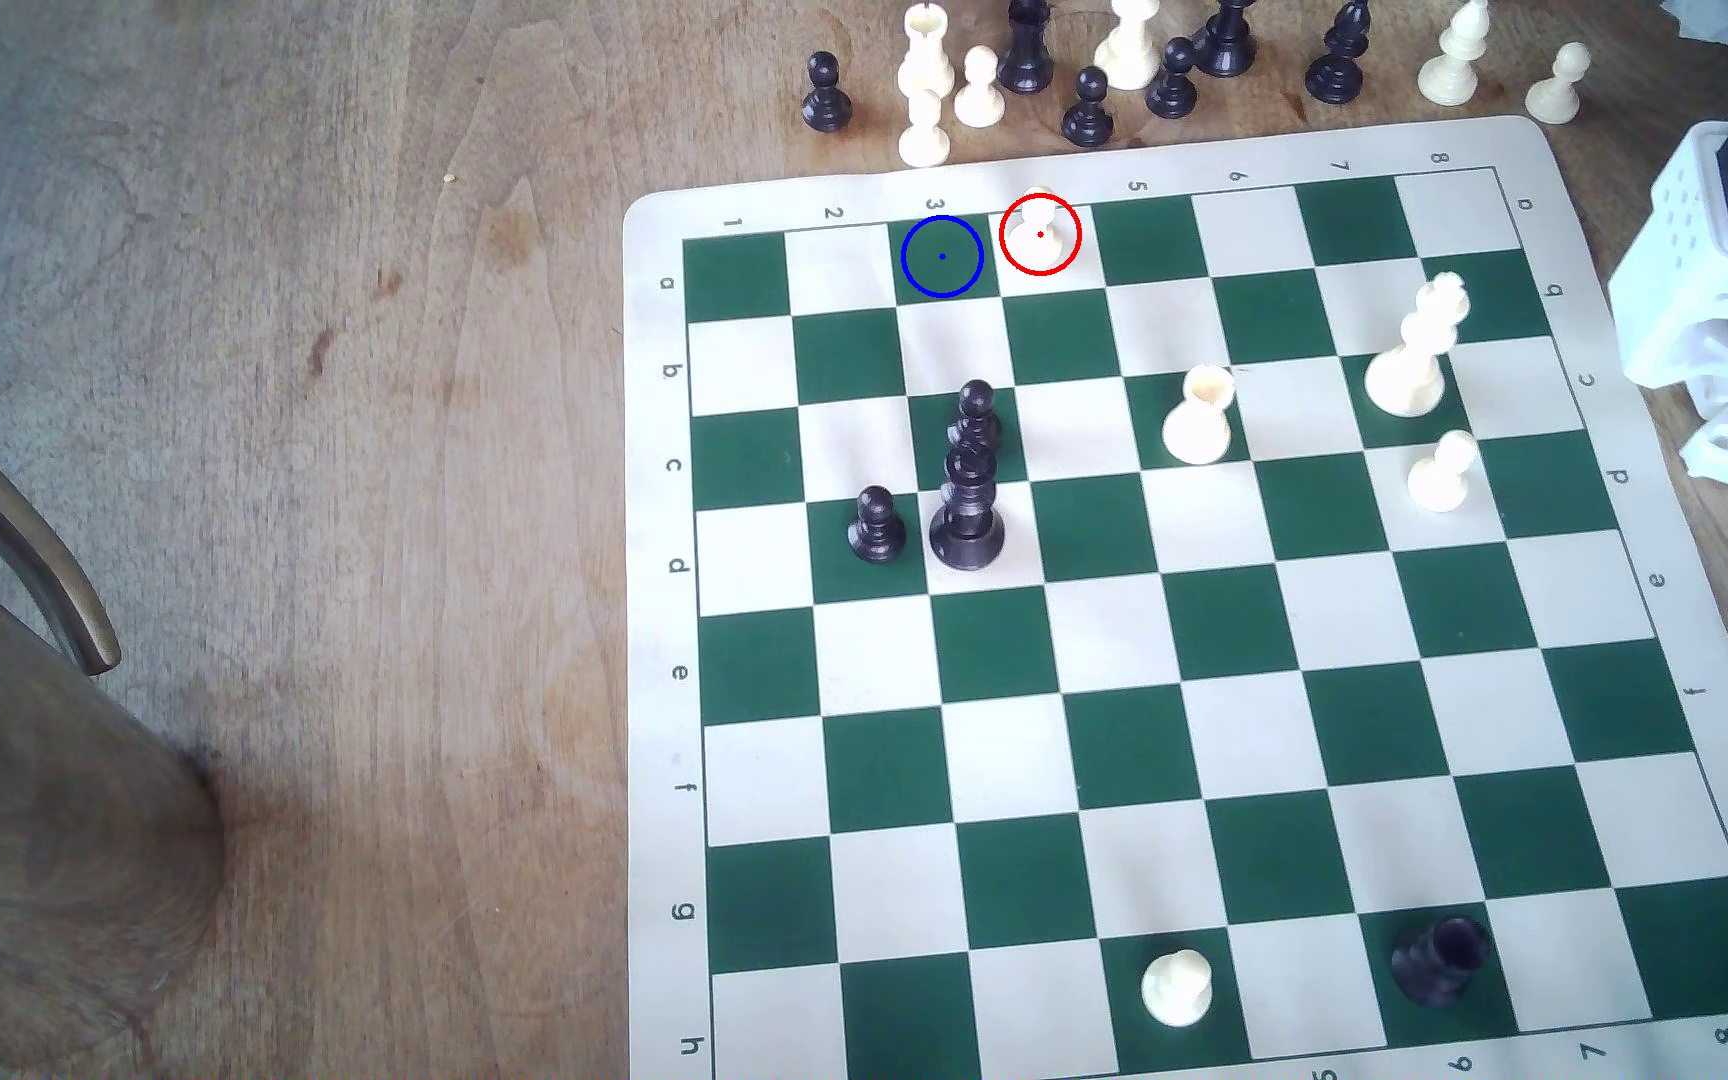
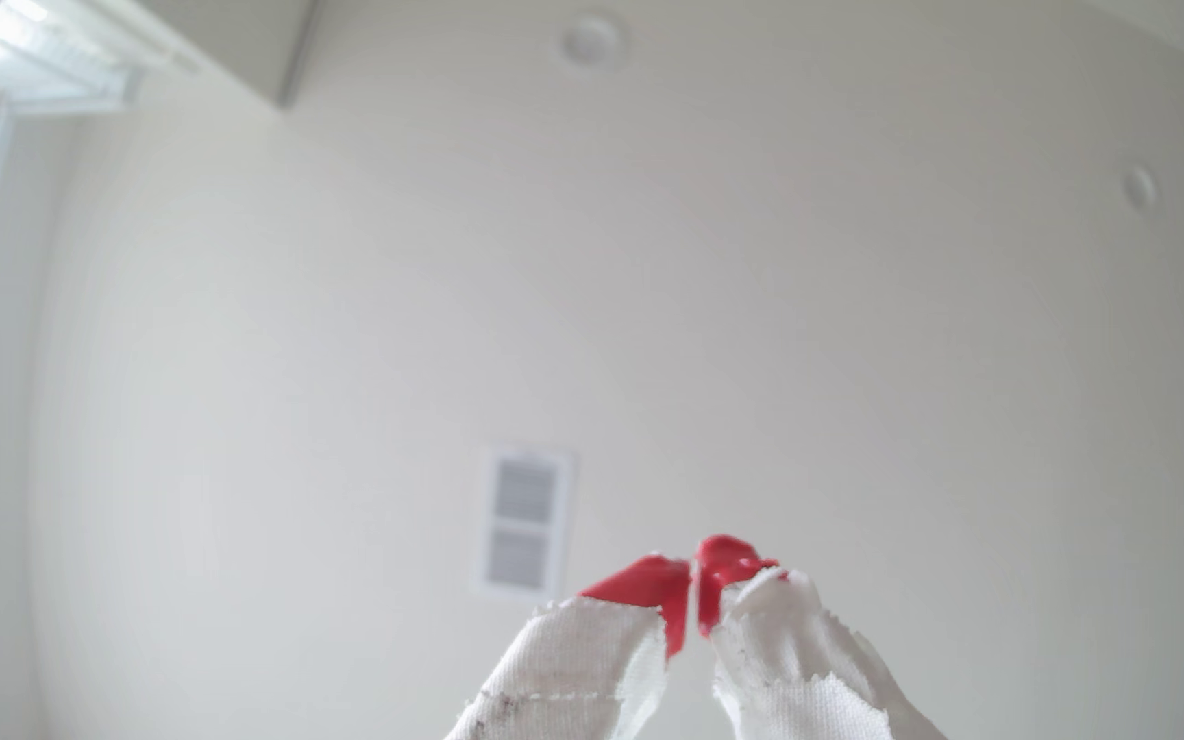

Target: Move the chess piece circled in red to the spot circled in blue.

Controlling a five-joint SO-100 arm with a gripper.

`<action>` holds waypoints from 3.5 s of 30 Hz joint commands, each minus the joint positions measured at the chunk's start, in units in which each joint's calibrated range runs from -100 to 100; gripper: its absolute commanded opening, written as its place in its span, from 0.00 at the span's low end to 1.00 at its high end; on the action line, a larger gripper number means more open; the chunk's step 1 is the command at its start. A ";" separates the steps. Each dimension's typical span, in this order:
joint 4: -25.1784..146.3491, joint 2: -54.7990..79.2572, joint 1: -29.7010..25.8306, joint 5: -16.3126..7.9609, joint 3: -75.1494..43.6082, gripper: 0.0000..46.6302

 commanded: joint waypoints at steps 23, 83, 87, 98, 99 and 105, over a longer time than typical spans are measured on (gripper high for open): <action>48.61 0.14 -2.42 1.81 -29.47 0.00; 142.06 90.72 7.67 -9.67 -81.51 0.28; 139.77 92.07 7.83 -9.38 -79.06 0.29; 135.51 95.89 8.29 -9.18 -77.16 0.30; 134.94 96.40 8.22 -9.18 -76.88 0.30; 134.77 97.00 7.98 -9.04 -76.16 0.30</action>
